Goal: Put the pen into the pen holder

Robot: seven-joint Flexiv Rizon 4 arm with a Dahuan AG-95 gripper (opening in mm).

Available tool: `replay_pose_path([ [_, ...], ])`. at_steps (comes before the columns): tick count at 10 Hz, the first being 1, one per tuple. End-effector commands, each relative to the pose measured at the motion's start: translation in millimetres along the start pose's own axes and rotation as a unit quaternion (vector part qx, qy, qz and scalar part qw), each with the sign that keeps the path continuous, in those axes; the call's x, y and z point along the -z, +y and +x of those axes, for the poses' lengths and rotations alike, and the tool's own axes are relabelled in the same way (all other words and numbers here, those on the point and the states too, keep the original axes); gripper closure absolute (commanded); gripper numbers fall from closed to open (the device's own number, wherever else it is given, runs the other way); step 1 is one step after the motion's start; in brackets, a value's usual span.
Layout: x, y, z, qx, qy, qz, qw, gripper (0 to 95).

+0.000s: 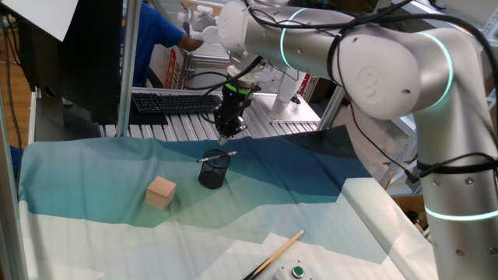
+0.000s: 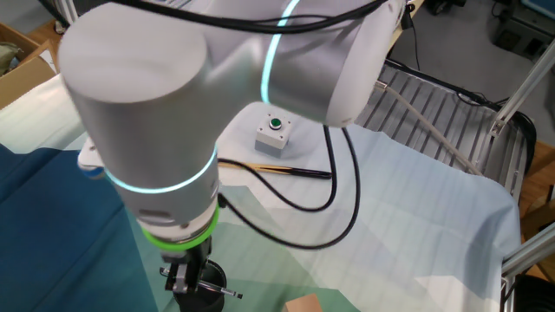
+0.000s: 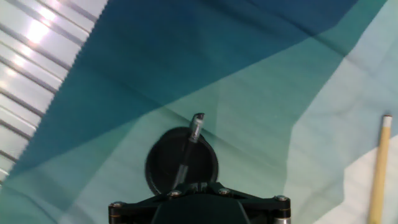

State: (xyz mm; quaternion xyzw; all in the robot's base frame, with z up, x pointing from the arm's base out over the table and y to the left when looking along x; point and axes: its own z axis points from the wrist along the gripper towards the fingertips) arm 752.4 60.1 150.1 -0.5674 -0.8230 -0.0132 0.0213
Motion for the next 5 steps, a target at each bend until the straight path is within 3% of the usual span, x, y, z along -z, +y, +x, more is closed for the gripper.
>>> replay_pose_path([
  [1, -7.4, 2.8, 1.8, -0.026, -0.001, -0.021, 0.9994, 95.0],
  [5, -13.3, 7.2, 4.9, -0.007, -0.014, -0.019, 0.9997, 95.0],
])
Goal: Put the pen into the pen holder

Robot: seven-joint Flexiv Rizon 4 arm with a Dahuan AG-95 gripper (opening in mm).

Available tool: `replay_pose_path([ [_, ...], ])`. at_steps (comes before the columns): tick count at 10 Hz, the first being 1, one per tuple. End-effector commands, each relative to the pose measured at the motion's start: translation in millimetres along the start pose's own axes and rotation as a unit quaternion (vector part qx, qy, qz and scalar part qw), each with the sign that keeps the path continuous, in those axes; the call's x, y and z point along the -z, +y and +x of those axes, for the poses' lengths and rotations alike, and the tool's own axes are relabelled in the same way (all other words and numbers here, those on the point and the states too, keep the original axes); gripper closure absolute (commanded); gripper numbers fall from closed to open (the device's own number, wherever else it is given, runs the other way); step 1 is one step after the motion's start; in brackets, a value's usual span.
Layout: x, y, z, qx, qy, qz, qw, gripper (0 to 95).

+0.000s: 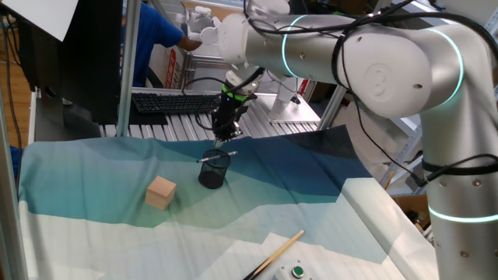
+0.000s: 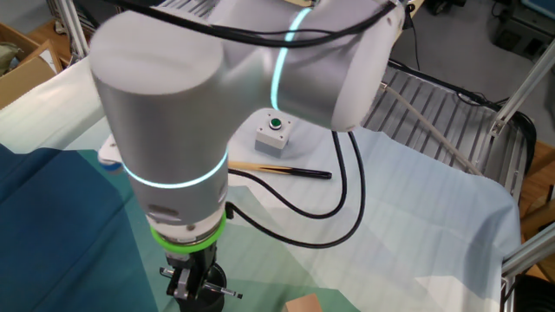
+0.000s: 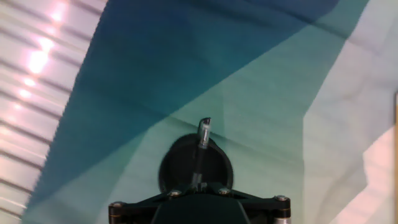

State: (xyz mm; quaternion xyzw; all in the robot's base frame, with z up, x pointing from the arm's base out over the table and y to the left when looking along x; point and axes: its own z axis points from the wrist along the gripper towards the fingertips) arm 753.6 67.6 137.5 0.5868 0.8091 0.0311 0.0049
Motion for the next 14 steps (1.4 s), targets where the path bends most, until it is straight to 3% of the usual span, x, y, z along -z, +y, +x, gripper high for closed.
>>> replay_pose_path([
  [1, -2.2, 5.1, -1.6, 0.007, 0.002, 0.010, 0.9999, 95.0],
  [6, -11.4, 9.3, -3.0, 0.000, 0.000, 0.000, 1.0000, 95.0],
  [10, -13.8, 9.3, -3.9, 0.028, -0.014, 0.008, 0.9995, 95.0],
  [11, -14.1, 9.3, -3.9, 0.032, -0.016, 0.009, 0.9993, 76.0],
  [14, -15.5, 9.5, -3.9, 0.040, -0.017, 0.010, 0.9990, 76.0],
])
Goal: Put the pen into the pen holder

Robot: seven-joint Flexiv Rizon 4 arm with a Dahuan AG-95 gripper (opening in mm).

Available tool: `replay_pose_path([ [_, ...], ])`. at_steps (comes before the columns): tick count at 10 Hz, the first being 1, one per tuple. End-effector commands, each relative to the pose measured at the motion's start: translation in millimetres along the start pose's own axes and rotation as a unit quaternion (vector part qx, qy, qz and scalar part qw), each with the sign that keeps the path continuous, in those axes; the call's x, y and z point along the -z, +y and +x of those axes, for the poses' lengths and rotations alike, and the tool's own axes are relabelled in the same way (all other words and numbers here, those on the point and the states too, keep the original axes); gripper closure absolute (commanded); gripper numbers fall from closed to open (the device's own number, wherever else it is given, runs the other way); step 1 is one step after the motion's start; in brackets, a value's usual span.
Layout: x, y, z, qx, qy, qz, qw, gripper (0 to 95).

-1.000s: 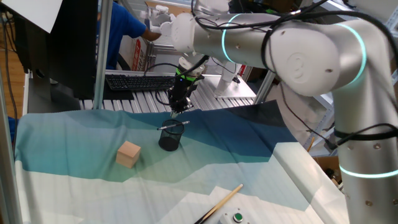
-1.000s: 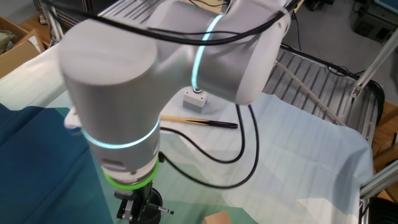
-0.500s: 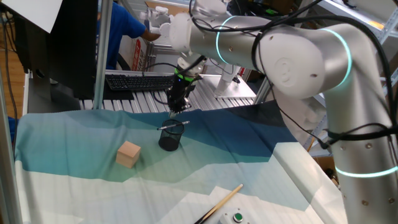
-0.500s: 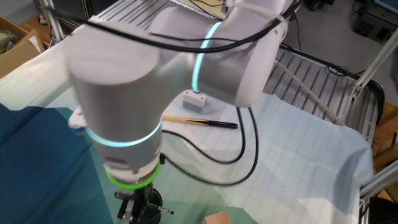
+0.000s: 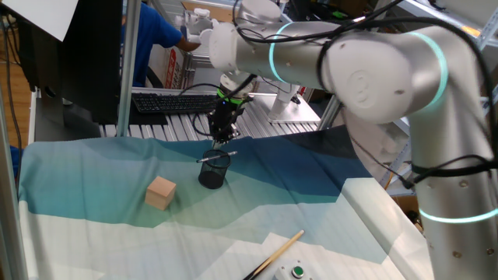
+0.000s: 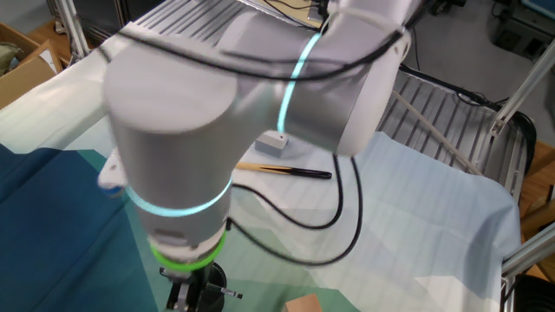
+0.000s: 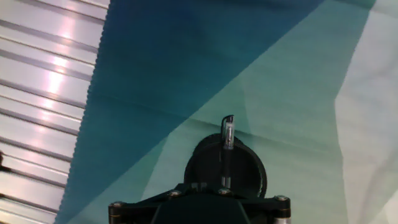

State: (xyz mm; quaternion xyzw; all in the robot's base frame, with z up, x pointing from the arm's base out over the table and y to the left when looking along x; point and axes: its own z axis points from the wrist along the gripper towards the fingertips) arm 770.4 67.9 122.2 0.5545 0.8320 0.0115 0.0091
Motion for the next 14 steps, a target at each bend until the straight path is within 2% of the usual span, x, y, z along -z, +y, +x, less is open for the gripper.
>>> replay_pose_path([
  [1, -1.9, -5.7, 0.1, 0.000, -0.005, -0.004, 1.0000, 76.0],
  [4, -9.0, -9.3, -10.4, 0.001, -0.001, 0.000, 1.0000, 76.0],
  [6, -10.2, -10.2, -11.5, -0.002, -0.003, 0.000, 1.0000, 76.0],
  [11, -5.0, -13.2, -3.2, -0.008, -0.003, 0.000, 1.0000, 76.0],
  [14, -9.3, -19.9, 4.3, -0.012, -0.009, 0.002, 0.9999, 76.0],
])
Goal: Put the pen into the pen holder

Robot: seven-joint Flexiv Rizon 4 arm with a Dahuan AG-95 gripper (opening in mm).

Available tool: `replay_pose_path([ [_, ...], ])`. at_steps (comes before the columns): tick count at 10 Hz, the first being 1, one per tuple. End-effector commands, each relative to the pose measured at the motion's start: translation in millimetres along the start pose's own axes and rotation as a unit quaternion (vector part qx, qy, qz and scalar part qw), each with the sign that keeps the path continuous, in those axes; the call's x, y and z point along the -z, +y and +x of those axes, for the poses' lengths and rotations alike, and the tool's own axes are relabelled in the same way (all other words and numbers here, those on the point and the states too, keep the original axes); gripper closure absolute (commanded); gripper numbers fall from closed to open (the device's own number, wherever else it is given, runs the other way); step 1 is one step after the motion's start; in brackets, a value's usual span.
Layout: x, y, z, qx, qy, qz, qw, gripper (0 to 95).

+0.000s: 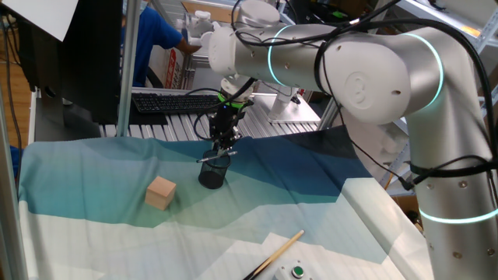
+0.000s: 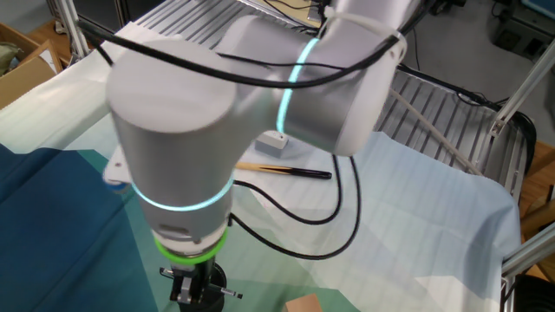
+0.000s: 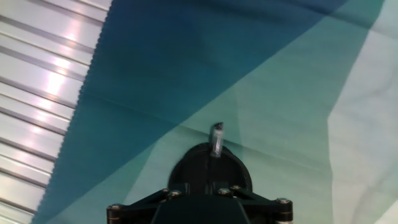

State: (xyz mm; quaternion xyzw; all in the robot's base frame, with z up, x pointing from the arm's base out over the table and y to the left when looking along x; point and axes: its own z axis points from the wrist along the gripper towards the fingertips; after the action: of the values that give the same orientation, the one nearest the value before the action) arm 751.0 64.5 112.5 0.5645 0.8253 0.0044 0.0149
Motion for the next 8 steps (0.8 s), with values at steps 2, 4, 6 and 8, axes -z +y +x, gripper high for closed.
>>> replay_pose_path([
  [2, 0.8, -4.4, 2.6, 0.000, 0.000, 0.000, 1.0000, 76.0],
  [4, 7.0, -6.2, 1.6, 0.003, 0.003, 0.002, 1.0000, 57.0],
  [6, 5.4, -7.6, 1.5, 0.003, 0.003, -0.001, 1.0000, 57.0],
  [8, 2.2, -8.9, 1.7, 0.003, 0.004, -0.005, 1.0000, 76.0],
])
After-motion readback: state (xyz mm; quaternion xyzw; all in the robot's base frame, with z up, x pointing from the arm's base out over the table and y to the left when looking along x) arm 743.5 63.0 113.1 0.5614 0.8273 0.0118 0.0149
